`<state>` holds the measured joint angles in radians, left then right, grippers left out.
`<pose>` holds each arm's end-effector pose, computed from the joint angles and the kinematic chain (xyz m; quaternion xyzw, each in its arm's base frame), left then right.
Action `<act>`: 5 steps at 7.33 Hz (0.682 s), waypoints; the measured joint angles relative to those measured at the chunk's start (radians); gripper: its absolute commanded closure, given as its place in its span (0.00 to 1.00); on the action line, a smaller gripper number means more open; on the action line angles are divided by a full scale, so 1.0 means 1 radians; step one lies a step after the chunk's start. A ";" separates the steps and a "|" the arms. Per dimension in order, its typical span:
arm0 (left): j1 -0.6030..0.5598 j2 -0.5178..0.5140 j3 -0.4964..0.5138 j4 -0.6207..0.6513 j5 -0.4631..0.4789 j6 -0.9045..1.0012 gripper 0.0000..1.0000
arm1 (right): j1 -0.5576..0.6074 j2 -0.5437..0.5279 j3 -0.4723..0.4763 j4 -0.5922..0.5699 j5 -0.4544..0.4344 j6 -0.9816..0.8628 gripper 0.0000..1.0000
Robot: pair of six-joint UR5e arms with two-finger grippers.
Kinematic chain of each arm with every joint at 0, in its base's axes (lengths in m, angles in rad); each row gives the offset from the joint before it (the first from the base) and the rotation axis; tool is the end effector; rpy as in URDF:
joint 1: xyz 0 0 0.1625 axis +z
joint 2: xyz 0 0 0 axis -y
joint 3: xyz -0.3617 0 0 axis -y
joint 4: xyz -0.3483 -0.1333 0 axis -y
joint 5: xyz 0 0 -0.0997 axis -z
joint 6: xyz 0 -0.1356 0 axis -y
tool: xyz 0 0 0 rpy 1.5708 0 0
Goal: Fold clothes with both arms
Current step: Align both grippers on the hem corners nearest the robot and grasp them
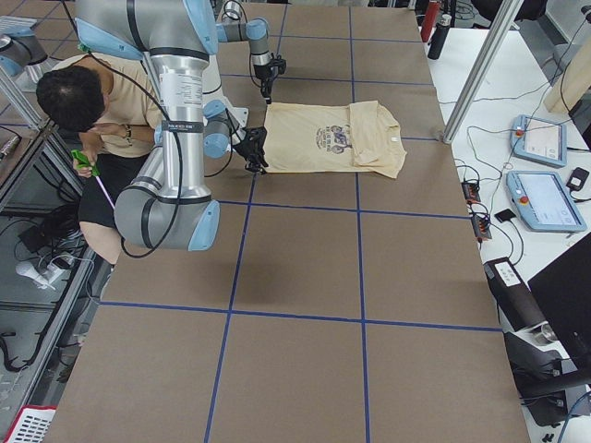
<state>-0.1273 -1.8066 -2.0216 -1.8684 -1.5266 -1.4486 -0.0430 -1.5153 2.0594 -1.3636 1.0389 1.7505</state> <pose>0.5000 -0.2044 0.2853 0.0781 0.4663 -0.0127 0.8811 -0.4789 -0.1817 0.3607 0.2037 -0.3790 0.1575 0.8889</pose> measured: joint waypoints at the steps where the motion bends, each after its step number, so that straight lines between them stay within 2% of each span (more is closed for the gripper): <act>1: -0.001 0.004 -0.010 0.000 0.001 0.000 1.00 | -0.005 0.000 0.000 0.000 -0.006 0.001 0.63; 4: -0.001 0.008 -0.022 0.000 0.002 -0.001 1.00 | -0.013 0.003 -0.005 0.000 -0.014 0.001 0.63; 5: -0.001 0.009 -0.023 0.000 0.002 0.000 1.00 | -0.013 0.004 -0.008 0.000 -0.014 0.001 0.72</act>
<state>-0.1288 -1.7979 -2.0444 -1.8684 -1.5248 -1.4487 -0.0561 -1.5112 2.0515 -1.3637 1.0249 1.7518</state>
